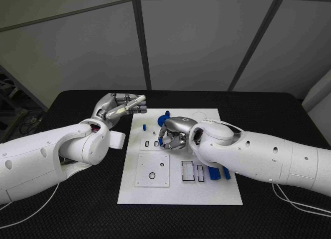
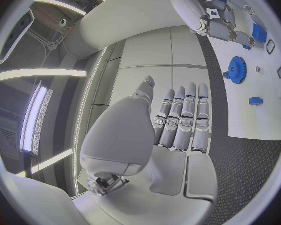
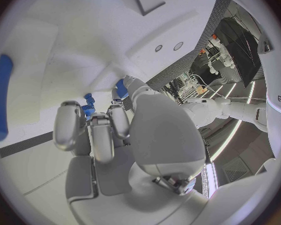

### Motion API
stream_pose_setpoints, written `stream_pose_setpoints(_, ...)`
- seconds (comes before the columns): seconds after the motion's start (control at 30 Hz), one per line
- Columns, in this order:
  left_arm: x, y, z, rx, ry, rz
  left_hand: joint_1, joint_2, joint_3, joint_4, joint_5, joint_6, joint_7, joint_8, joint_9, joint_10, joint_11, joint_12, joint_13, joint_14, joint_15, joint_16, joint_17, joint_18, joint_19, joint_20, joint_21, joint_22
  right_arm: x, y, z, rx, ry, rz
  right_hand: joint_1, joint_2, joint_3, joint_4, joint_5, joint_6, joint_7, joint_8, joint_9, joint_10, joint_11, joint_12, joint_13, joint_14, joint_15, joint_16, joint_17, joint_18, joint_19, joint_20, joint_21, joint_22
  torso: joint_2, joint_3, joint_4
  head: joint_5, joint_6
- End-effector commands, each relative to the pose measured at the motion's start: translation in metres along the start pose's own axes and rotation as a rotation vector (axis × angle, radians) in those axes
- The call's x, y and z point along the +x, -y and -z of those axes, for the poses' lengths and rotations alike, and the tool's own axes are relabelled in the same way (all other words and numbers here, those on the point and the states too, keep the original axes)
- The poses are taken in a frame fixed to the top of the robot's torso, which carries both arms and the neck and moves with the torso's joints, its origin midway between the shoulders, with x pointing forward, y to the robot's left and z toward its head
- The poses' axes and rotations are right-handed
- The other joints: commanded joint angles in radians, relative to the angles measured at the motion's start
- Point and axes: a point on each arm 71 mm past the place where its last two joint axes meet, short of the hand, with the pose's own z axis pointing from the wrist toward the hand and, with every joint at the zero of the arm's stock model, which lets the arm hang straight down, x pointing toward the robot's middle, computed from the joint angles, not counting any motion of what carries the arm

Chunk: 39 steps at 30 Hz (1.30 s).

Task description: Assemble the parts on the task board

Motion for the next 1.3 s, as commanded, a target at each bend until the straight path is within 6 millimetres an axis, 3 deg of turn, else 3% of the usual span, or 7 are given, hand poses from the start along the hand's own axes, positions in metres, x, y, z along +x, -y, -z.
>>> stream_pose_setpoints(0.03, 0.001, 0.001, 0.0, 0.002, -0.013, -0.001, 0.0, 0.011, -0.001, -0.007, -0.006, 0.003, 0.001, -0.007, 0.0, 0.003, 0.0, -0.001, -0.001, 0.008, -0.001, -0.006, 0.002, -0.023, -0.007, 0.001, 0.006, -0.001, 0.003, 0.002, 0.0, 0.018, -0.023, 0.012, -0.015, -0.001, -0.008, 0.004, -0.023, -0.015, 0.001, -0.007, -0.002, -0.013, 0.002, -0.007, -0.006, 0.108, 0.008, 0.006, 0.263, 0.0, -0.001, 0.008, -0.005, -0.003, 0.0, 0.0001, -0.0003, 0.001, -0.001)
stream_pose_setpoints(0.67, 0.0, 0.0, 0.0, -0.006, -0.027, -0.045, -0.008, 0.017, -0.007, -0.01, -0.007, 0.016, -0.009, -0.007, 0.001, 0.034, -0.011, 0.006, 0.002, 0.052, -0.014, 0.007, 0.014, -0.021, 0.016, -0.008, 0.024, 0.004, -0.009, -0.002, 0.007, -0.037, 0.141, -0.036, -0.014, -0.045, -0.097, 0.056, -0.063, -0.128, 0.031, -0.043, -0.019, -0.075, 0.029, -0.062, -0.07, 0.108, 0.032, 0.006, 0.263, 0.005, -0.016, 0.029, -0.02, -0.023, -0.001, 0.0012, -0.0013, 0.003, 0.002)
stream_pose_setpoints(0.87, -0.003, -0.004, 0.0, -0.061, -0.061, -0.112, -0.033, 0.02, -0.02, 0.007, -0.006, 0.068, -0.036, 0.008, 0.005, 0.149, -0.052, 0.046, 0.019, 0.199, -0.064, 0.077, 0.058, -0.019, 0.109, -0.049, 0.088, 0.031, -0.02, 0.0, 0.026, -0.139, 0.237, -0.133, 0.042, -0.04, -0.113, 0.091, -0.059, -0.132, 0.033, -0.03, -0.015, -0.083, 0.032, -0.065, -0.079, 0.103, 0.036, -0.001, 0.246, 0.019, -0.062, 0.035, -0.057, -0.089, -0.004, 0.0006, -0.0029, 0.004, 0.005)
stream_pose_setpoints(1.1, 0.001, -0.021, 0.003, -0.278, -0.265, -0.301, -0.134, 0.025, -0.061, 0.09, 0.006, 0.086, -0.075, 0.014, 0.007, 0.279, -0.101, 0.112, 0.083, 0.409, -0.128, 0.261, 0.195, -0.023, 0.266, -0.123, 0.213, 0.092, -0.036, 0.016, 0.058, -0.219, 0.228, -0.351, 0.11, 0.0, -0.082, 0.051, -0.006, -0.03, 0.004, 0.042, 0.002, -0.155, 0.007, -0.127, -0.151, 0.041, 0.011, -0.102, 0.056, 0.062, -0.217, 0.015, -0.206, -0.316, -0.016, 0.0019, -0.0066, 0.009, 0.0)
stream_pose_setpoints(1.13, 0.002, -0.023, 0.003, -0.307, -0.29, -0.332, -0.136, 0.025, -0.066, 0.098, 0.009, 0.088, -0.082, 0.023, 0.01, 0.283, -0.11, 0.13, 0.107, 0.427, -0.138, 0.363, 0.272, -0.02, 0.305, -0.141, 0.257, 0.117, -0.038, 0.02, 0.062, -0.217, 0.224, -0.38, 0.112, 0.002, -0.079, 0.048, -0.001, -0.023, 0.003, 0.046, 0.001, -0.18, 0.003, -0.157, -0.183, 0.025, 0.008, -0.13, 0.013, 0.072, -0.252, 0.012, -0.243, -0.368, -0.018, 0.0022, -0.0078, 0.012, -0.001)
stream_pose_setpoints(1.23, 0.003, -0.026, 0.0, -0.379, -0.343, -0.445, -0.141, 0.018, -0.092, 0.126, 0.007, 0.083, -0.104, 0.073, 0.027, 0.275, -0.129, 0.233, 0.224, 0.423, -0.151, 0.951, 0.862, -0.018, 0.364, -0.178, 0.412, 0.215, -0.047, 0.036, 0.076, -0.185, 0.228, -0.453, 0.117, 0.004, -0.059, 0.041, 0.012, -0.001, -0.012, 0.056, -0.005, -0.286, -0.01, -0.355, -0.388, -0.041, -0.005, -0.286, -0.185, 0.117, -0.406, -0.002, -0.439, -0.621, -0.027, 0.0037, -0.0121, 0.016, -0.006)
stream_pose_setpoints(1.3, 0.003, -0.025, -0.004, -0.409, -0.359, -0.506, -0.144, 0.021, -0.097, 0.133, 0.007, 0.1, -0.109, 0.098, 0.039, 0.296, -0.138, 0.285, 0.266, 0.437, -0.167, 1.082, 1.012, -0.03, 0.382, -0.177, 0.473, 0.279, -0.052, 0.046, 0.082, -0.16, 0.241, -0.489, 0.116, 0.006, -0.04, 0.048, 0.014, 0.012, -0.02, 0.057, -0.009, -0.348, -0.011, -0.546, -0.568, -0.093, -0.012, -0.42, -0.324, 0.118, -0.425, -0.006, -0.497, -0.661, -0.032, 0.0045, -0.0127, 0.019, -0.009)
